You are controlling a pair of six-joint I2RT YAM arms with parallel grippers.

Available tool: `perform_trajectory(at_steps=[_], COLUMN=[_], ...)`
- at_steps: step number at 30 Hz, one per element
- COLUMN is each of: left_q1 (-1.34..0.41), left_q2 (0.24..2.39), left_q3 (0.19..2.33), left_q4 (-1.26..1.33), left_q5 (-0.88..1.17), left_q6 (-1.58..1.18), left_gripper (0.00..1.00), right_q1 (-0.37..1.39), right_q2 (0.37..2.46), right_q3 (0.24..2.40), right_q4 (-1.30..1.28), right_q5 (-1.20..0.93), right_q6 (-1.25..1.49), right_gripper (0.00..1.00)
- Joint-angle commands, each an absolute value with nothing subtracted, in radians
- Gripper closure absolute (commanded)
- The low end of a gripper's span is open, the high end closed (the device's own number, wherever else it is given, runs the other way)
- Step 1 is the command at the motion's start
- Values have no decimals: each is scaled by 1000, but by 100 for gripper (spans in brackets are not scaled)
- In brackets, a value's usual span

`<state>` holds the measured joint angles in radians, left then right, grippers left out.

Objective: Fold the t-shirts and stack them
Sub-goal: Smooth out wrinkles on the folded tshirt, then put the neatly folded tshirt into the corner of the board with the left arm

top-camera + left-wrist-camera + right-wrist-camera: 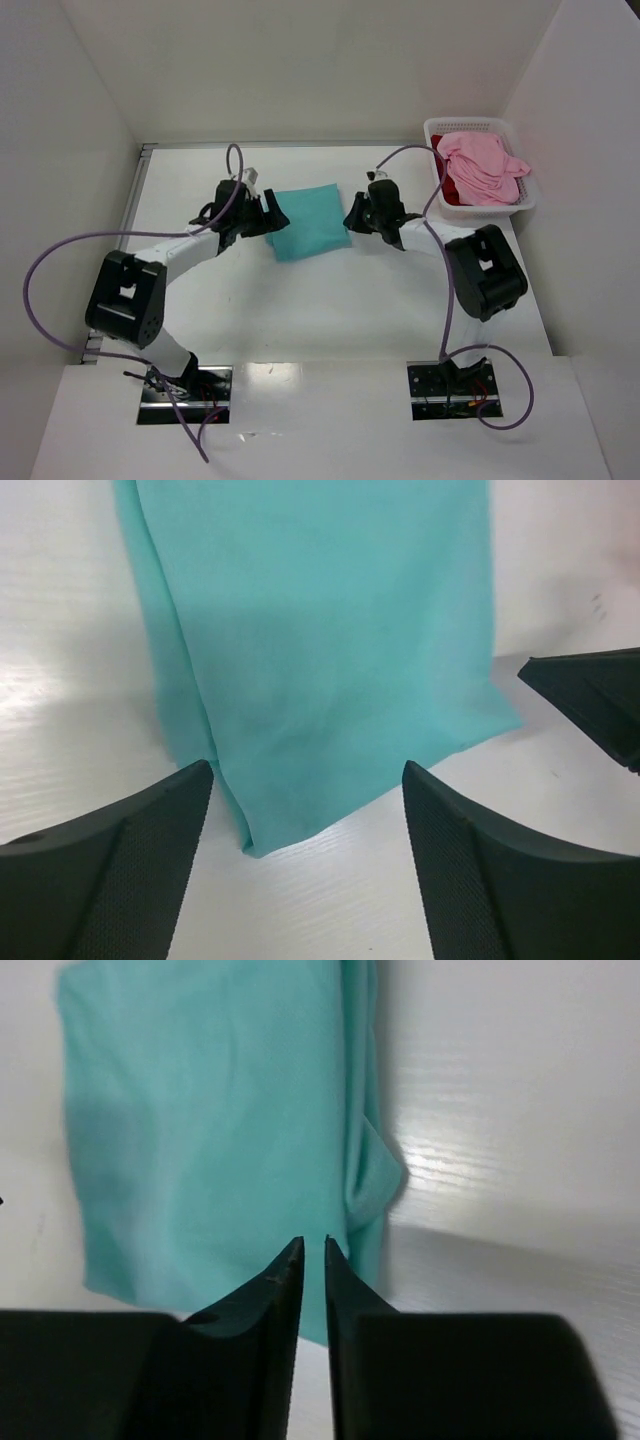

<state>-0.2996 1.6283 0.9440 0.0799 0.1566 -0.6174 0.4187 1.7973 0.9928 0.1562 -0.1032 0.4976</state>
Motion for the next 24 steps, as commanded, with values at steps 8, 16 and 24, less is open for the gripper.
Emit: perform_trajectory(at_steps=[8, 16, 24], left_q1=[-218, -199, -181], left_q2=[1745, 1853, 1928], left_q3=[1039, 1058, 1068], left_q4=[54, 126, 182], left_q5=[147, 198, 313], left_q6=[-563, -603, -640], left_gripper=[10, 13, 16], right_q1=[425, 425, 425], right_q2=[1629, 1589, 1571], right_q3=[1042, 999, 962], right_q4=[184, 193, 219], right_q5=[-64, -74, -83], right_q6=[459, 449, 449], right_gripper=[55, 49, 44])
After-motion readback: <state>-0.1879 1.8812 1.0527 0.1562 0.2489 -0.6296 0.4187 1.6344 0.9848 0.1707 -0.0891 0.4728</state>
